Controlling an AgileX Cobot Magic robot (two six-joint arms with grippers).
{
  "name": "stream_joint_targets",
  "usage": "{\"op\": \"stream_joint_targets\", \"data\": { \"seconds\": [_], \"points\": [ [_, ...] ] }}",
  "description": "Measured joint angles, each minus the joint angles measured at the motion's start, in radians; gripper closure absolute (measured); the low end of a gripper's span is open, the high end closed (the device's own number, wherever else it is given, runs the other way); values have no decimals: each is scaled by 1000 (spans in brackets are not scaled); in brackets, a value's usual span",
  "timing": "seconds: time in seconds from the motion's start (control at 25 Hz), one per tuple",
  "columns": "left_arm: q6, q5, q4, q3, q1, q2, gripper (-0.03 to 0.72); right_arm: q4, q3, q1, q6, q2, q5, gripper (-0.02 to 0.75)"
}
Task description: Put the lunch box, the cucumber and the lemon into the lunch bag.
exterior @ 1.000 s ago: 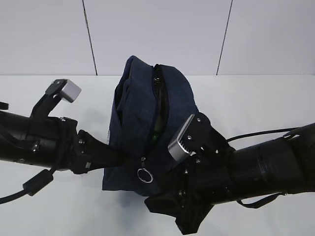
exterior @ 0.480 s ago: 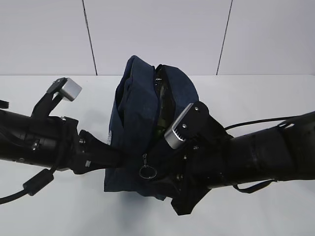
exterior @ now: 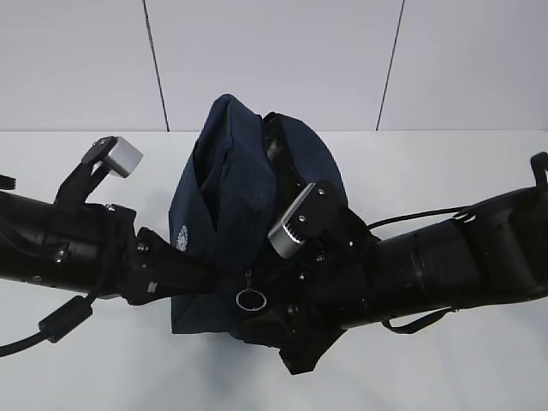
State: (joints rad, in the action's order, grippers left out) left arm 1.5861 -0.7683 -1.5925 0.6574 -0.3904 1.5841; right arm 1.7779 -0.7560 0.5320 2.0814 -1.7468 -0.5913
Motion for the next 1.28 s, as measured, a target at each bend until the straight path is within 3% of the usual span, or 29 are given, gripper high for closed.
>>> {"op": "stream_joint_targets", "data": {
  "seconds": [0.24, 0.52, 1.12, 1.28],
  "points": [
    [0, 0, 16, 0, 0, 0, 695, 0, 0, 0, 0, 0, 0, 388],
    [-2, 0, 19, 0, 0, 0, 695, 0, -2, 0, 0, -4, 0, 518],
    [-4, -2, 19, 2, 0, 0, 695, 0, -10, 0, -19, -10, 24, 532],
    [-4, -2, 19, 2, 0, 0, 695, 0, -10, 0, -23, -10, 27, 577]
  ]
}}
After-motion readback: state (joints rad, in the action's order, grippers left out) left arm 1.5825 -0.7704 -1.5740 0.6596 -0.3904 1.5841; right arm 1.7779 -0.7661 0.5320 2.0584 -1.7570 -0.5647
